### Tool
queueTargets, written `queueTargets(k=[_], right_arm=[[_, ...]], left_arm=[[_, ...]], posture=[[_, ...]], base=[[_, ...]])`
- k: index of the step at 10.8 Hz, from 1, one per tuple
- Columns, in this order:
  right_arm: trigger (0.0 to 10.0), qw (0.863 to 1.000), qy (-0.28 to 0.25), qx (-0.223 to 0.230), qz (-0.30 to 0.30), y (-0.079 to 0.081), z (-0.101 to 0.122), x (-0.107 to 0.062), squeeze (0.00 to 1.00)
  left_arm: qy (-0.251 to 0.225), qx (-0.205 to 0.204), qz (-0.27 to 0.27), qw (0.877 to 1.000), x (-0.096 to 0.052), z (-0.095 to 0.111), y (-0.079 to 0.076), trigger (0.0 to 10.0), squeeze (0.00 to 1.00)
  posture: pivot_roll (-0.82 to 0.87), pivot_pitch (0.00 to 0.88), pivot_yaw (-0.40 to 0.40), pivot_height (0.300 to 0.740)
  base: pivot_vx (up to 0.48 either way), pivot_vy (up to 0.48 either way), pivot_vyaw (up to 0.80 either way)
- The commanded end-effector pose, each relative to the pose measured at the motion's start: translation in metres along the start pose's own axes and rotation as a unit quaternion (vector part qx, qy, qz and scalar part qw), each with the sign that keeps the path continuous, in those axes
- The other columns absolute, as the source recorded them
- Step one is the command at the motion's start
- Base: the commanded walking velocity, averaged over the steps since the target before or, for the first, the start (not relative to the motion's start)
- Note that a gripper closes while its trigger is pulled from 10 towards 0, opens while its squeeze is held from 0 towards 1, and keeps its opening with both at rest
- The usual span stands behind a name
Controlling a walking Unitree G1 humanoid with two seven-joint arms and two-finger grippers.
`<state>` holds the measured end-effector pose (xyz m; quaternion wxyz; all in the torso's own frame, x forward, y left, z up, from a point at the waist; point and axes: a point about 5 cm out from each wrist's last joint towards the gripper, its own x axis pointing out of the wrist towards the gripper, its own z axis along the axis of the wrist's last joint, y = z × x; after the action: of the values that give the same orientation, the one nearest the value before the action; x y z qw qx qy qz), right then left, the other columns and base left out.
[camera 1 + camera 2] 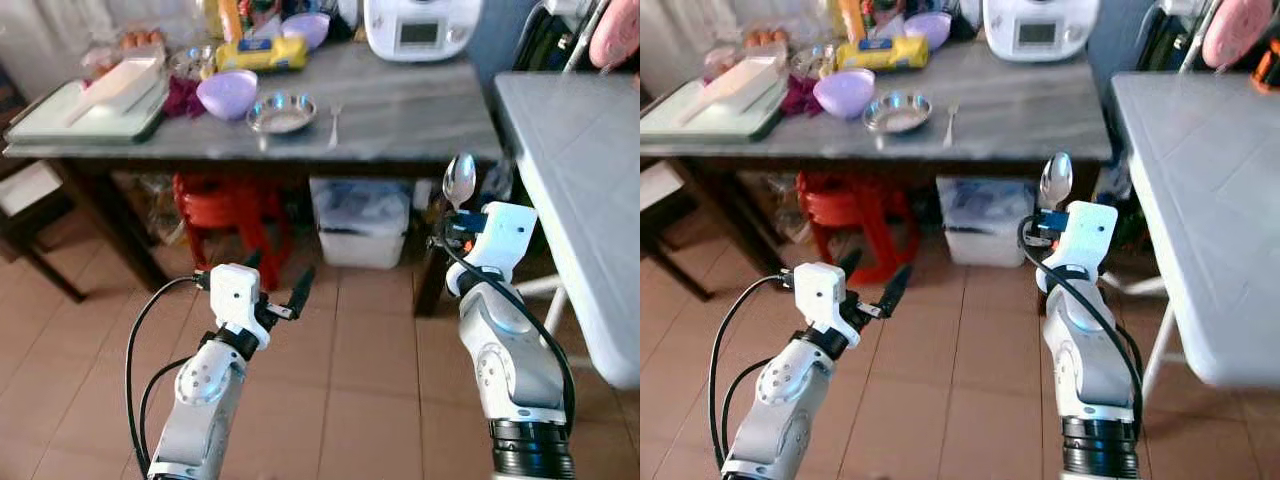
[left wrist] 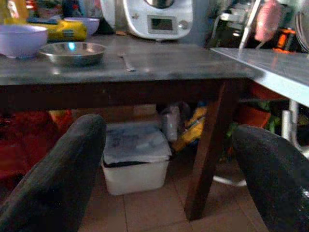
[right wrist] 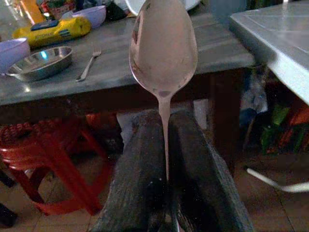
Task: Setting the table
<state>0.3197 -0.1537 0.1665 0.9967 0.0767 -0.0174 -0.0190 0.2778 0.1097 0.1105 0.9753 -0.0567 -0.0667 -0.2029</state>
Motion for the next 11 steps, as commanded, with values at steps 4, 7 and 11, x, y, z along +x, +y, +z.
queueTargets(k=[4,7,11], right_arm=[[10.0,1.0,-0.004,0.005,0.016,0.0099,0.0016,-0.0005,0.0],[10.0,1.0,-0.004,0.005,0.015,0.0102,0.0013,0.0004,0.0],[10.0,1.0,-0.002,0.003,0.015,0.009,0.0001,0.0002,0.0]], left_arm=[[0.009,0.006,0.01,1.0,-0.0057,-0.0025,0.006,10.0,0.0],[0.009,0.007,0.01,1.0,-0.0031,-0.001,0.0083,10.0,0.0],[0.026,0.007,0.037,0.999,-0.0034,-0.0061,0.0123,10.0,0.0]], posture=[[-0.06,0.147,0.066,0.74],[-0.06,0.147,0.069,0.74],[-0.05,0.142,0.061,0.74]], base=[[0.48,0.0,0.0],[0.435,0.0,0.0],[0.078,0.0,0.0]])
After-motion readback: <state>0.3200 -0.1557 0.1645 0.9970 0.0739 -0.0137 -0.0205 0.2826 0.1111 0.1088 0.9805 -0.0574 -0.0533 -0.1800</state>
